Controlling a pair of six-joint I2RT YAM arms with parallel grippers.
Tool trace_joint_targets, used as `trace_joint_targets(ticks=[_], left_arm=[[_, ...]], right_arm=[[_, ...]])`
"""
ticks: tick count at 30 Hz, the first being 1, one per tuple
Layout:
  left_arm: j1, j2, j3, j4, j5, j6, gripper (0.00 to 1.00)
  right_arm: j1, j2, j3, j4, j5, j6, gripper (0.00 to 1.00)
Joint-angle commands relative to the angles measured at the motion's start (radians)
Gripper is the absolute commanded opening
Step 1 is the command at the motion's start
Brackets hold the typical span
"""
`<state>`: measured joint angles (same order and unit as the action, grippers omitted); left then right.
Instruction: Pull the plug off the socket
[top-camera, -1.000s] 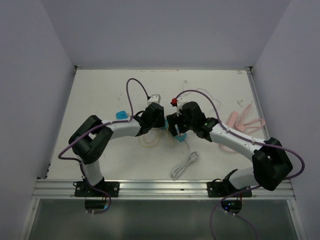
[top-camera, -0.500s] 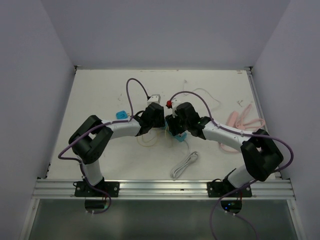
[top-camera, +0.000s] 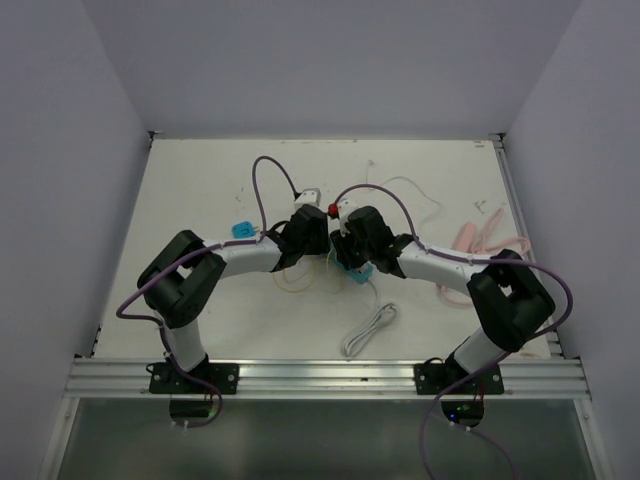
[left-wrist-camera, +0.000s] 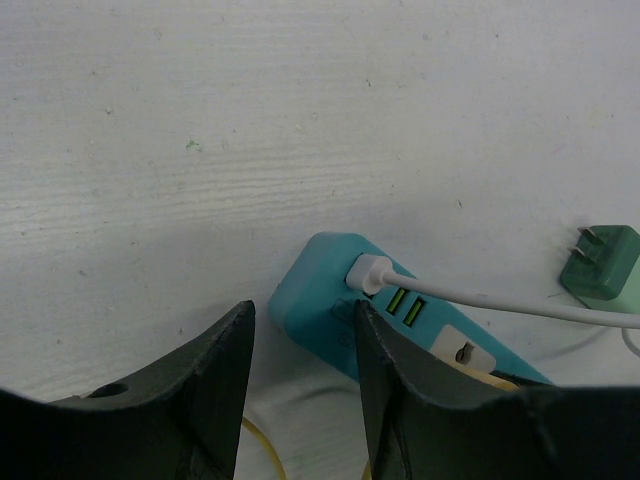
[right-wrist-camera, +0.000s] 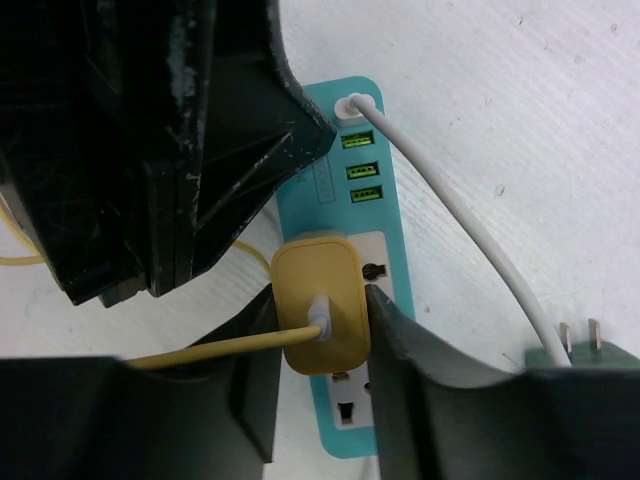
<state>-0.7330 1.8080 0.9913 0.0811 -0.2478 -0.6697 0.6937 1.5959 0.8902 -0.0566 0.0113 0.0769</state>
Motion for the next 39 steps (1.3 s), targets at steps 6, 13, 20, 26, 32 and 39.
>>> trace_joint_targets(ticks=[6,13,20,26,32,39], left_arm=[[0.004,0.047,0.003,-0.139,-0.013,0.021,0.47],[0.001,0.077,-0.016,-0.145,-0.018,0.004,0.47],[-0.020,0.114,-0.020,-0.167,-0.034,-0.007,0.47],[-0.023,0.123,-0.029,-0.172,-0.034,-0.014,0.45],[-0.028,0.142,-0.019,-0.199,-0.056,-0.013,0.45],[-0.031,0.145,-0.020,-0.205,-0.064,-0.014,0.45]], right_arm=[[0.003,-0.036,-0.010,0.112,0.029,0.009,0.04],[0.004,-0.097,-0.040,0.153,0.039,0.008,0.00],[0.004,-0.120,-0.088,0.250,0.033,0.046,0.00],[0.004,-0.151,-0.086,0.261,0.041,0.032,0.00],[0.004,-0.168,-0.062,0.250,0.023,0.044,0.00],[0.003,-0.160,-0.008,0.172,0.024,0.032,0.00]])
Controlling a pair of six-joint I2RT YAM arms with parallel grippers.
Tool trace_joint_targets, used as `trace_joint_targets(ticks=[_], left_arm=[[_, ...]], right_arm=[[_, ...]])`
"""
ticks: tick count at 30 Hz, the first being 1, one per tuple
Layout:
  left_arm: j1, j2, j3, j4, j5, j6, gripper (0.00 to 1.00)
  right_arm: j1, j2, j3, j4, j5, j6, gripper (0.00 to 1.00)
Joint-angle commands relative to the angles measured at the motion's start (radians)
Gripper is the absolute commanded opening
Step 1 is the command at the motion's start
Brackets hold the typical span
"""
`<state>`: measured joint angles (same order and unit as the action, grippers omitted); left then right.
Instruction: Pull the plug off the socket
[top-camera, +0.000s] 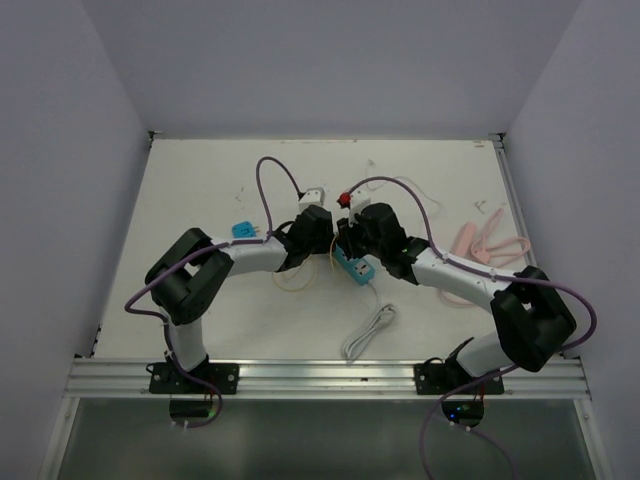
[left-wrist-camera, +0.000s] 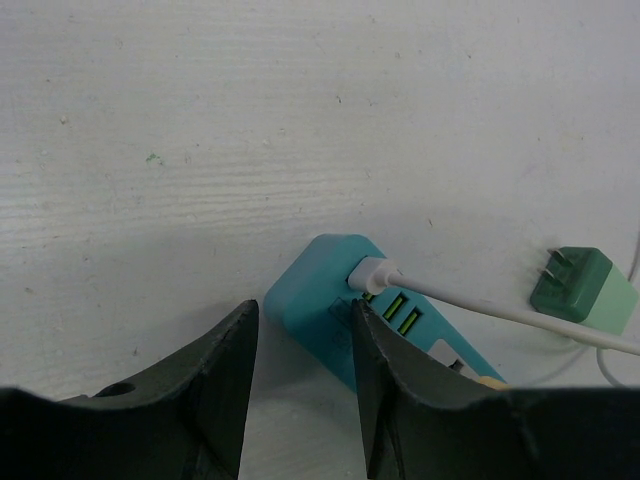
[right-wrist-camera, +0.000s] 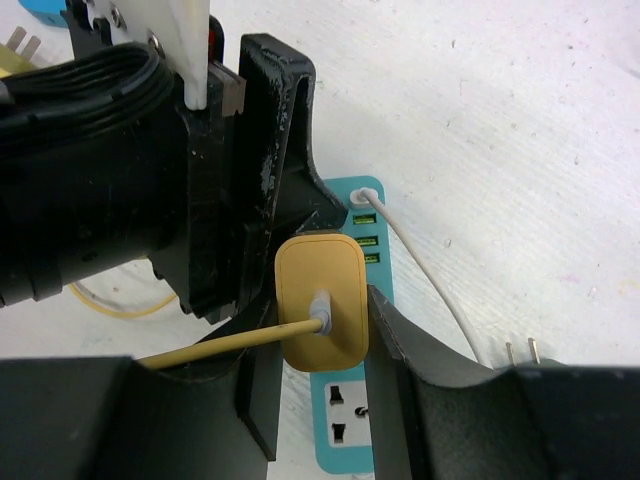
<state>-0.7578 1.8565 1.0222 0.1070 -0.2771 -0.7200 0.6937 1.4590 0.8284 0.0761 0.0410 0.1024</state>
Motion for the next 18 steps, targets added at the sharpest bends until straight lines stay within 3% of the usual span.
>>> trace_joint_targets(ticks=[1,10,18], left_arm=[[-0.006,0.092,-0.051,-0.234,-0.039,0.036,0.45],[-0.006,0.069,-0.047,-0.247,-0.068,0.042,0.45],[-0.005,0.063,-0.034,-0.248,-0.065,0.042,0.45]], right_arm=[[0.003,-0.022,0.055,0.034,-0.001,0.006,0.00],[0.001,-0.109,-0.005,-0.073,0.046,0.026,0.00],[-0.002,-0.259,-0.092,-0.312,0.186,0.129,0.00]])
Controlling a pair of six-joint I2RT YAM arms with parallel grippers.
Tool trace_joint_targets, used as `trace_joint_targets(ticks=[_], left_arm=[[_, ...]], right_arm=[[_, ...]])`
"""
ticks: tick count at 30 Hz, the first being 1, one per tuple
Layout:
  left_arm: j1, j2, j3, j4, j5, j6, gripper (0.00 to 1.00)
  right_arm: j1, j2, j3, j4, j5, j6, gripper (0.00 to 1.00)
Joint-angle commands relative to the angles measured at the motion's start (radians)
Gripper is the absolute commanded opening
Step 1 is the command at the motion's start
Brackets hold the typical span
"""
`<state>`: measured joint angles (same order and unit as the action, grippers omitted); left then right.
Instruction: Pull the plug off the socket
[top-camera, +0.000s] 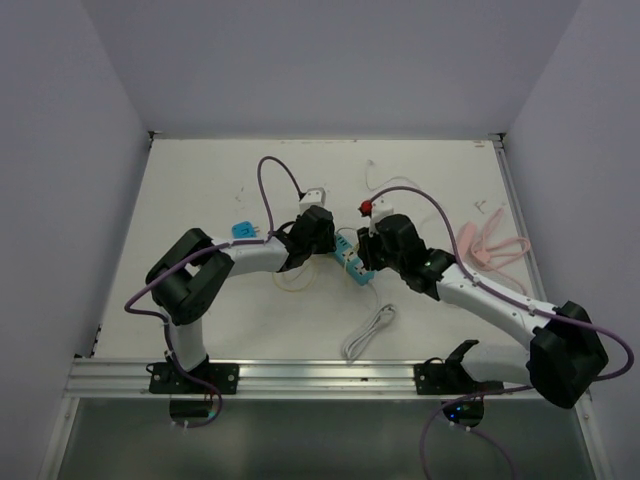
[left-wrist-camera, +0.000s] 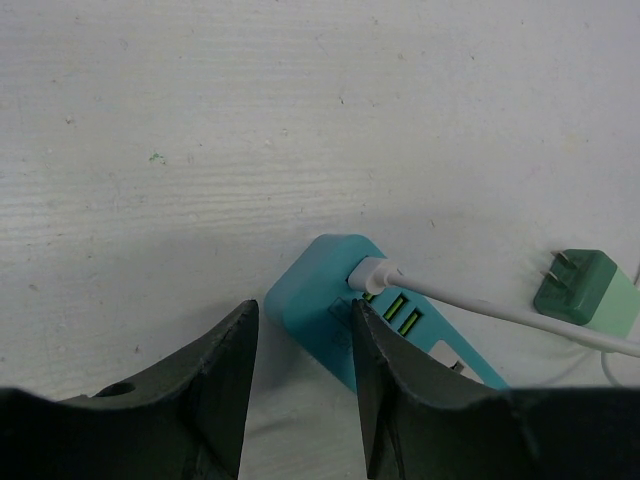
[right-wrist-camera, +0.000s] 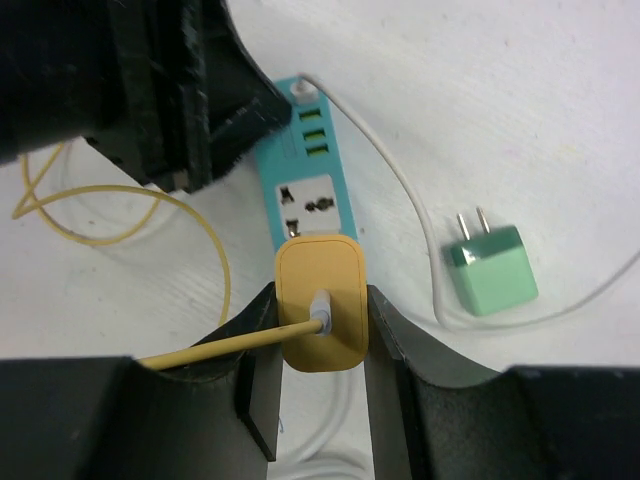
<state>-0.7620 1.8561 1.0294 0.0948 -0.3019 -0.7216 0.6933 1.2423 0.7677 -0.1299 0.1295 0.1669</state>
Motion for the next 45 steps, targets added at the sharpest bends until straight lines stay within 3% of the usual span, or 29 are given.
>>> trace_joint_targets(ticks=[1,8,15,18,20,25,29,33,42,45], left_arm=[[0.000,0.061,-0.040,-0.236,-0.040,0.044,0.45],[0.003,0.057,-0.032,-0.231,-0.031,0.039,0.46],[0.012,0.048,-0.032,-0.233,-0.022,0.037,0.46],[0.020,0.038,-0.041,-0.233,-0.029,0.039,0.46],[0.027,0.035,-0.046,-0.228,-0.022,0.034,0.46],[0.035,0.038,-0.048,-0.216,-0.013,0.031,0.46],[0.036,0.048,-0.032,-0.213,0.004,0.028,0.46],[0.036,0.041,-0.029,-0.204,0.032,0.019,0.46],[0.036,0.035,-0.031,-0.198,0.050,0.008,0.46],[0.036,0.038,-0.031,-0.193,0.060,0.002,0.46]], right_arm=[[-0.003,-0.070,-0.059,-0.138,0.126,0.097,0.00],[-0.009,-0.182,-0.174,-0.249,0.101,0.273,0.00],[-0.058,-0.175,-0.190,-0.378,0.295,0.423,0.00],[-0.077,-0.164,-0.147,-0.401,0.296,0.410,0.00],[-0.077,-0.201,-0.142,-0.370,0.247,0.379,0.00],[-0.074,-0.368,-0.179,-0.203,-0.070,0.309,0.00],[-0.060,-0.307,-0.145,-0.178,-0.203,0.298,0.00],[-0.034,-0.222,-0.183,-0.015,-0.316,0.382,0.00],[0.130,-0.029,-0.189,0.200,-0.338,0.482,0.00],[0.158,0.045,-0.183,0.231,-0.332,0.500,0.06]])
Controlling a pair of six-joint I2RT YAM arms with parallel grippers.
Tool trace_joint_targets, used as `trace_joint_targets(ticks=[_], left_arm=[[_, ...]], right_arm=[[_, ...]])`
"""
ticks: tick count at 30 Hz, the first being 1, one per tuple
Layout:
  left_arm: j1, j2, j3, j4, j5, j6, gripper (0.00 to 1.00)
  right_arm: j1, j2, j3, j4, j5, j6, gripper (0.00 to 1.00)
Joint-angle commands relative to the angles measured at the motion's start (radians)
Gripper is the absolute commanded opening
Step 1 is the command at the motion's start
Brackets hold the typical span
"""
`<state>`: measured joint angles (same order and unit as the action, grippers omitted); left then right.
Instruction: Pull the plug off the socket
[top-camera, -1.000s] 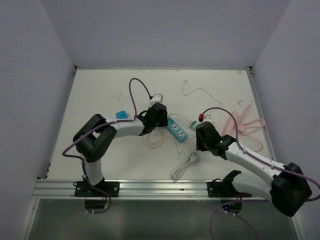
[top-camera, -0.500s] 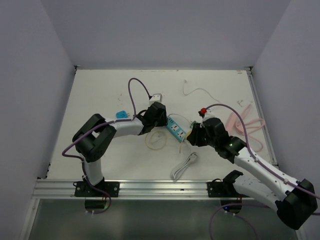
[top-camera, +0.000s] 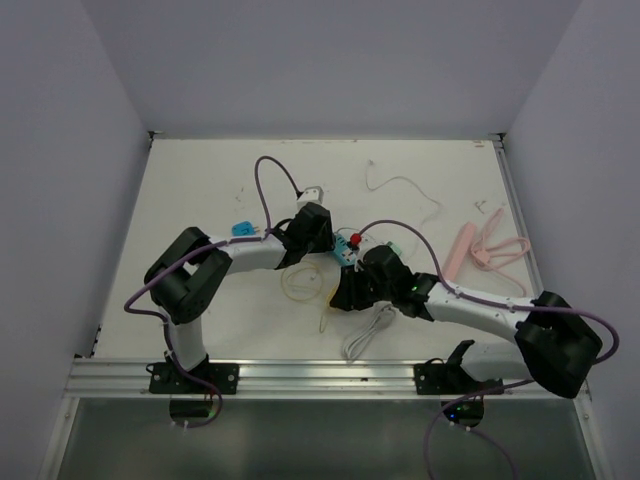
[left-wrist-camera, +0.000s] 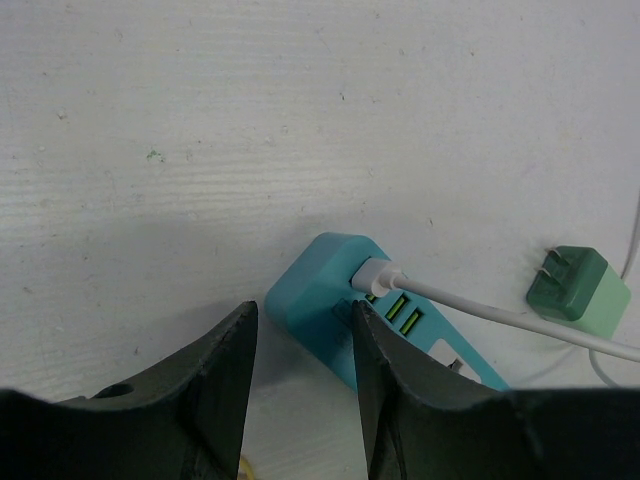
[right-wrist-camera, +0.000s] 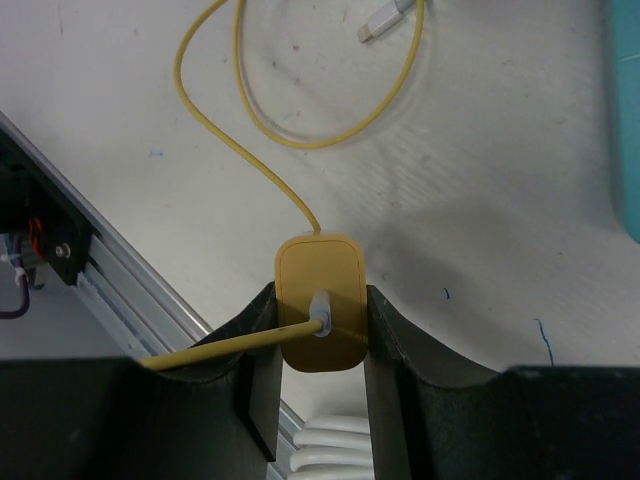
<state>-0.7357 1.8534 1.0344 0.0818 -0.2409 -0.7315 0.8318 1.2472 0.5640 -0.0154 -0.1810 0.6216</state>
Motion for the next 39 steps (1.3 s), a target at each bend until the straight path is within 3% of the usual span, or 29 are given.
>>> trace_joint_targets(ticks=[1,5,6,12,18,24,27,31,39], left_arm=[[0.010,0.041,-0.036,-0.180,0.000,0.014,0.46],[0.010,0.029,-0.043,-0.180,-0.005,0.012,0.46],[0.012,0.027,-0.048,-0.180,-0.005,0.014,0.46],[0.013,0.020,-0.059,-0.178,-0.003,0.012,0.46],[0.015,0.020,-0.063,-0.174,0.005,0.014,0.46],[0.016,-0.008,-0.077,-0.169,0.005,0.017,0.46],[0.016,-0.034,-0.086,-0.166,0.011,0.021,0.47],[0.016,-0.098,-0.111,-0.146,0.017,0.033,0.48],[0.021,-0.255,-0.163,-0.149,-0.014,0.064,0.55]], right_arm=[[0.024,0.058,0.025,0.120,-0.021,0.050,0.08],[0.032,0.155,0.042,0.098,0.001,0.063,0.15],[0.032,0.158,0.042,0.082,0.012,0.060,0.25],[0.032,0.094,0.077,-0.090,0.112,-0.017,0.57],[0.032,-0.052,0.108,-0.271,0.201,-0.107,0.70],[0.030,-0.149,0.120,-0.417,0.386,-0.198,0.67],[0.030,-0.161,0.134,-0.408,0.449,-0.242,0.59],[0.027,-0.115,0.155,-0.357,0.527,-0.296,0.57],[0.024,-0.066,0.281,-0.383,0.526,-0.378,0.56]])
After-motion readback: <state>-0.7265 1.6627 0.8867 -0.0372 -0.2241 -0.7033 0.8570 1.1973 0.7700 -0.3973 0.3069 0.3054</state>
